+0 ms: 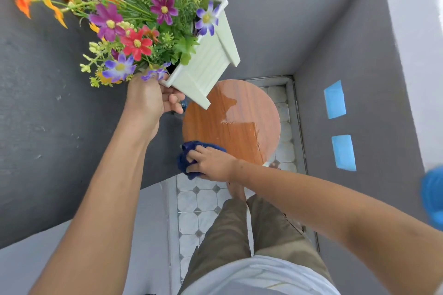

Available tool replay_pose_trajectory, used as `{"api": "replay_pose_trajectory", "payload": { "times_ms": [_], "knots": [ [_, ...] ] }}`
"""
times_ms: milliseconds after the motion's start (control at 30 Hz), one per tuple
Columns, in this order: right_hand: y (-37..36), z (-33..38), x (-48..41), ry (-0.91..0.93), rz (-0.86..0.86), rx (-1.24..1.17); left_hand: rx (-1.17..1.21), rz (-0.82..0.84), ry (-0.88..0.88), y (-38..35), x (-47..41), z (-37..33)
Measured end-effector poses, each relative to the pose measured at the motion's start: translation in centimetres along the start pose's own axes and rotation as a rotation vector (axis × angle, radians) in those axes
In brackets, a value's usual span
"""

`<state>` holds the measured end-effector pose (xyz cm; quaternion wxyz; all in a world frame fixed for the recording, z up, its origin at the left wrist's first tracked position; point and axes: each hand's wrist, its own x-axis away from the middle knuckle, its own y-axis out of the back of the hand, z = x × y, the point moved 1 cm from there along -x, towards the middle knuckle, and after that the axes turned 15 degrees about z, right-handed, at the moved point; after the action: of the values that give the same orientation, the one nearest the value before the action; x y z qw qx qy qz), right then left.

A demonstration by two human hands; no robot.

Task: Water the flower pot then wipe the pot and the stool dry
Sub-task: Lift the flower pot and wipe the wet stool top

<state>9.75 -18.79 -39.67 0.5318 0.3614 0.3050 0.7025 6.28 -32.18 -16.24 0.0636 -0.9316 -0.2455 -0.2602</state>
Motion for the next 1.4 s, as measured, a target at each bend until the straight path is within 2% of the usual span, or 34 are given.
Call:
{"api": "replay_pose_trajectory", "payload": {
  "times_ms": [67,200,267,300,367,533,633,767,900,1033,1200,1267,1400],
  "knots": [
    [1.0,-2.4,1.8,-0.114,-0.101,-0.007,-0.006,0.003,-0.002,0.3,0.2,0.5],
    [4.5,-9.1,6.3,-0.640,-0.391,-0.128,-0.049,-0.005,0.016,0.8,0.8,2.4],
    [5.2,-10.4,8.8,-0.888,-0.472,-0.224,-0.081,-0.010,0.031,0.5,1.2,3.6],
    [5.0,-10.3,9.7,-0.950,-0.481,-0.251,-0.089,-0.009,0.039,0.4,1.5,4.3],
    [3.7,-8.7,10.9,-0.942,-0.451,-0.220,-0.082,-0.010,0.064,-0.2,2.0,5.6],
    [-0.7,-1.6,13.9,-0.628,-0.215,-0.239,-0.044,-0.038,0.108,-1.7,2.5,9.4],
    [-2.1,1.2,15.6,-0.655,-0.167,-0.326,-0.025,-0.045,0.146,-3.2,3.0,11.5],
    [-2.1,2.6,16.6,-0.854,-0.330,-0.579,-0.020,-0.015,0.103,-5.9,4.8,13.2],
    [-0.3,4.0,16.8,-1.011,-0.644,-0.814,0.002,-0.024,0.110,-8.1,4.8,16.1],
    [0.8,5.2,17.6,-1.077,-0.815,-0.877,-0.341,0.025,0.308,-10.7,5.1,19.7],
    [0.7,5.9,19.7,-1.102,-0.879,-0.898,-0.060,-0.160,0.249,-15.1,5.2,18.5],
    [1.2,6.5,21.2,-1.107,-0.902,-0.902,0.101,-0.155,0.234,-16.6,5.5,18.0],
    [3.7,8.9,24.6,-1.086,-1.001,-0.870,0.177,-0.053,0.302,-18.3,6.1,18.2]
  ]
}}
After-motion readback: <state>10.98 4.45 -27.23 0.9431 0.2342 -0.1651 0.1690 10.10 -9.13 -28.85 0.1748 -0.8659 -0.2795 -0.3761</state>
